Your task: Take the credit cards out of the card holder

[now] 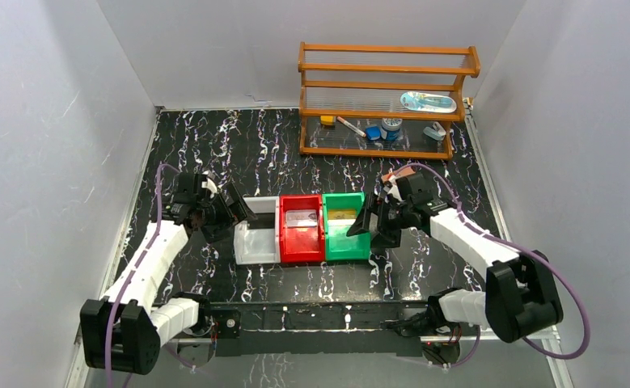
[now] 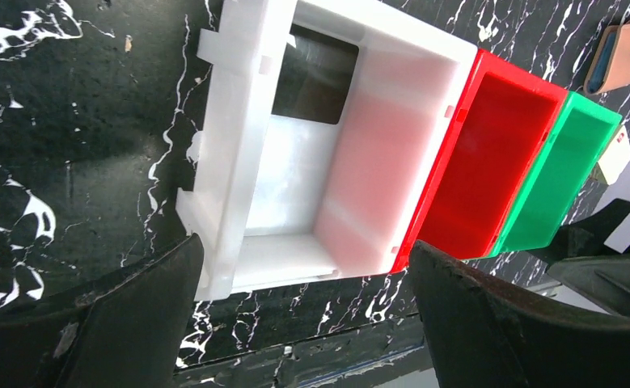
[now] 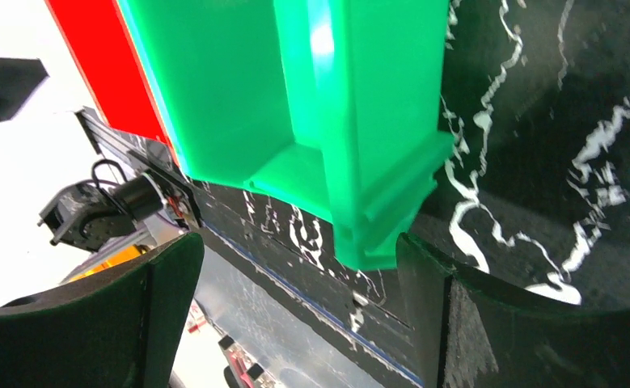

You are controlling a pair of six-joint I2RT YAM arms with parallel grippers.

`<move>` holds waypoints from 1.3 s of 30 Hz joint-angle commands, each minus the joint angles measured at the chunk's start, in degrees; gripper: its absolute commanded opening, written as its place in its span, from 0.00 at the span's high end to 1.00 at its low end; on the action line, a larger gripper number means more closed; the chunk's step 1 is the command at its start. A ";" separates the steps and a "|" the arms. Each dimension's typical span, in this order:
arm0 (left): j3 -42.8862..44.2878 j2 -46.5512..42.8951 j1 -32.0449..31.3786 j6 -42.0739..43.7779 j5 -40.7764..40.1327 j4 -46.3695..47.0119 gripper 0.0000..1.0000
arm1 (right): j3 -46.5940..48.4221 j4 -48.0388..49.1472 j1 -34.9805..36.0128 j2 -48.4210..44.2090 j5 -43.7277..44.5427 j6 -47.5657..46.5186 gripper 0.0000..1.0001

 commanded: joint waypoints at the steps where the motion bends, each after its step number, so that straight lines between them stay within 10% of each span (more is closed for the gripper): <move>1: -0.74 2.32 0.52 -1.32 4.34 4.84 0.02 | 4.93 8.30 1.06 3.72 -1.31 3.04 0.03; 21: 15.60 26.01 2.43 3.38 -0.97 9.71 0.04 | 27.72 10.06 2.15 31.95 -0.73 1.74 0.05; 39: 14.10 15.81 3.77 6.95 -13.38 2.21 0.02 | 32.01 -5.74 -2.26 21.02 41.49 -7.84 0.02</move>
